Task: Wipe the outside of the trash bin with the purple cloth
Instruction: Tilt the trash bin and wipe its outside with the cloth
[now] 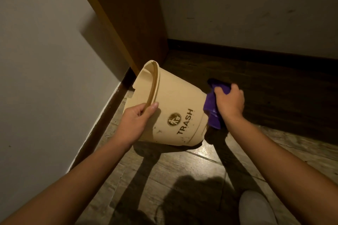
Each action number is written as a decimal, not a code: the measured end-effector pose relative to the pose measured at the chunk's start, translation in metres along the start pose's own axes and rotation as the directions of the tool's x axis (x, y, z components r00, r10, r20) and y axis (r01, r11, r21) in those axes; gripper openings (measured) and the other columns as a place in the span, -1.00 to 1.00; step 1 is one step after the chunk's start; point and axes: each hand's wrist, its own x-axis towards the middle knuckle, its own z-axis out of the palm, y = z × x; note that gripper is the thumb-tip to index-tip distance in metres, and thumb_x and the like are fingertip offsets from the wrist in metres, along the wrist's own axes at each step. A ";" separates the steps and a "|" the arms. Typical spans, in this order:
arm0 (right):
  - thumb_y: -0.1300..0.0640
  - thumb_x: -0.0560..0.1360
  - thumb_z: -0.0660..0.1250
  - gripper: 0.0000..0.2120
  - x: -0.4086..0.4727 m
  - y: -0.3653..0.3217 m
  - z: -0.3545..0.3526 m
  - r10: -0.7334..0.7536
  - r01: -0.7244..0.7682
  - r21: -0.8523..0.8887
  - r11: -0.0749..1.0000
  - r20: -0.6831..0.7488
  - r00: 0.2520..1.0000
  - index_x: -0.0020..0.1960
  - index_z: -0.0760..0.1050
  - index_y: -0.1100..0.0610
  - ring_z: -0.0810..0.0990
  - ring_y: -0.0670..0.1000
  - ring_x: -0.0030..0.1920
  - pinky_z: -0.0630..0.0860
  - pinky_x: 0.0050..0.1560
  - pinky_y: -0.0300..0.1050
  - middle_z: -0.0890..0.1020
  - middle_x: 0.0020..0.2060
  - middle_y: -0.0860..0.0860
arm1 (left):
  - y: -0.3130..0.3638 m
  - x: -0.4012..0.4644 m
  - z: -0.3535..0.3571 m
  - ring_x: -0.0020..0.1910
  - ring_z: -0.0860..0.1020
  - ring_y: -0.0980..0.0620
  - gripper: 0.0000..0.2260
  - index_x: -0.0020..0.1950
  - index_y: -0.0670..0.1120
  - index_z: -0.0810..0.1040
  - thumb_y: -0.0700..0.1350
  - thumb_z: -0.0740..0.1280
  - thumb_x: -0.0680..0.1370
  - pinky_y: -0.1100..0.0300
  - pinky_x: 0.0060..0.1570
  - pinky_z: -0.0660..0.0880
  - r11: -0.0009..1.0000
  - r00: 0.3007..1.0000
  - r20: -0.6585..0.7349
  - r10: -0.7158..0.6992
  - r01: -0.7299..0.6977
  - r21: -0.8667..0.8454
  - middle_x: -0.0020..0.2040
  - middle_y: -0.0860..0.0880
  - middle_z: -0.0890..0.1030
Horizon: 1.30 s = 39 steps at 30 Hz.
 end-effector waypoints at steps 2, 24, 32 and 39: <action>-0.14 0.63 0.25 -0.51 -0.008 -0.026 -0.007 -0.042 0.036 0.124 0.992 0.049 0.998 0.49 0.35 0.03 0.55 0.02 0.08 0.46 -0.09 -0.11 0.43 0.30 0.04 | 0.001 0.000 0.002 -0.15 0.60 0.14 -0.59 -0.05 -0.03 0.71 0.28 0.30 0.49 0.13 -0.13 0.45 1.000 1.000 -0.030 -0.005 0.005 -0.011 -0.15 0.02 0.69; -0.08 0.65 0.21 -0.63 -0.040 -0.012 0.060 -0.430 0.455 -0.120 0.882 0.189 0.883 0.41 0.48 -0.01 0.46 0.15 0.37 0.47 0.32 0.21 0.46 0.43 0.10 | -0.004 -0.002 0.002 0.00 0.67 0.01 -0.72 0.08 -0.01 0.63 0.14 0.24 0.64 -0.11 0.06 0.61 0.998 0.989 -0.145 0.022 -0.029 -0.047 -0.03 0.02 0.71; -0.11 0.65 0.24 -0.63 -0.013 0.062 0.026 -0.165 0.242 -0.399 0.884 0.218 0.962 0.42 0.39 -0.06 0.56 0.12 0.08 0.52 0.01 0.00 0.49 0.23 0.13 | 0.001 0.004 0.004 -0.07 0.69 0.14 -0.73 0.08 0.08 0.64 0.21 0.26 0.61 0.01 0.00 0.61 0.998 0.993 -0.115 -0.023 0.016 -0.066 -0.08 0.14 0.73; -0.13 0.61 0.32 -0.60 -0.012 0.009 -0.009 -0.291 0.297 -0.110 0.948 0.073 0.954 0.42 0.42 -0.09 0.54 -0.01 0.08 0.49 -0.02 -0.13 0.53 0.20 0.00 | 0.007 0.010 -0.014 0.18 0.60 0.14 -0.49 0.37 0.38 0.44 0.07 0.49 0.47 0.07 0.07 0.51 1.000 0.980 0.198 0.002 -0.001 -0.003 0.10 0.23 0.67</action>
